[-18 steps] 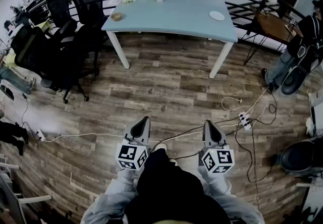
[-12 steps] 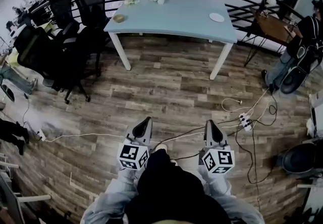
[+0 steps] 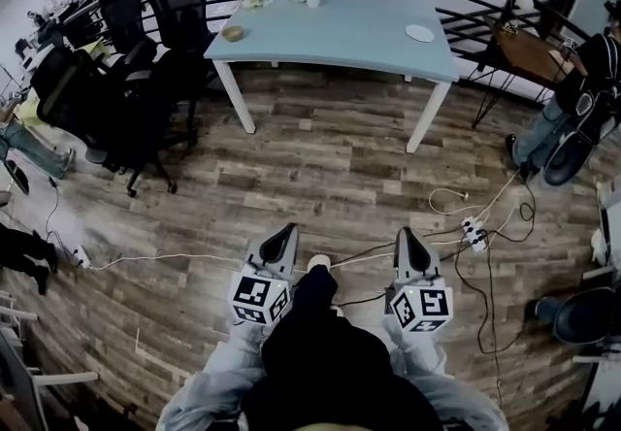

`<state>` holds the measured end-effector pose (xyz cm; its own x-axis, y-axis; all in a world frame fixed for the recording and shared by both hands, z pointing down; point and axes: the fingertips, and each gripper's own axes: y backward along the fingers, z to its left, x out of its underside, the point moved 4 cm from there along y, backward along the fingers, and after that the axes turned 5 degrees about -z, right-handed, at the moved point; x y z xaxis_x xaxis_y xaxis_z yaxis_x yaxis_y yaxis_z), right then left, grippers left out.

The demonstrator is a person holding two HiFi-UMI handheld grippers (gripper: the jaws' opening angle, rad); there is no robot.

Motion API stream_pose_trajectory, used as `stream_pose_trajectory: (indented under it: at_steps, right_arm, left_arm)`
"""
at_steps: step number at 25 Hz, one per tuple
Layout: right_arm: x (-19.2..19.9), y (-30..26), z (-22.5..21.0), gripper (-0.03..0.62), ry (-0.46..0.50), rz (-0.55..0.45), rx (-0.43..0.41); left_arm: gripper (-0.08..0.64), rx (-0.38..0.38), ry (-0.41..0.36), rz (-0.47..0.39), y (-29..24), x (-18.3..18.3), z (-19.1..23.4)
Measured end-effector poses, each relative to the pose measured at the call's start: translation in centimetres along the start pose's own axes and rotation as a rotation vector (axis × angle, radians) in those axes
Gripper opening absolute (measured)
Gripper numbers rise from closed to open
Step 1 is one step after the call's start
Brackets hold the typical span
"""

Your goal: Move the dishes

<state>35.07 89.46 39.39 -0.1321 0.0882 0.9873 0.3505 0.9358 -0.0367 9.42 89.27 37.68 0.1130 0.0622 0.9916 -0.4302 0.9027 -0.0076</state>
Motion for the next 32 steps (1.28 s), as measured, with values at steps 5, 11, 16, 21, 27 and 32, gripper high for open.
stream_pose_trajectory:
  at_steps: [5,11,16,21,27,32]
  right_arm:
    - [0.6,-1.1,0.4,0.009,-0.001,0.011,-0.02]
    - [0.8,-4.2,-0.4,0.009,0.003,0.03,-0.011]
    - [0.2,-8.8,-1.8,0.009,0.015,0.045,-0.005]
    - [-0.7,-14.5,-2.4,0.009,0.01,0.063,-0.006]
    - [-2.1,-22.3,-2.8,0.067,0.017,0.037,-0.002]
    - [-3.0,-28.6,-2.5,0.198,0.037,0.04,-0.027]
  left_arm:
    - [0.017,0.004,0.008,0.007,-0.4,0.7,0.6]
    - [0.017,0.005,0.005,0.025,-3.3,1.2,2.9]
    - [0.017,0.018,0.015,0.019,-7.6,0.6,5.3]
    - [0.017,0.028,0.018,0.018,-12.2,-0.4,8.6]
    - [0.017,0.044,0.005,0.006,-18.1,-2.2,13.8]
    - [0.017,0.05,-0.009,-0.01,-22.6,-3.2,17.9]
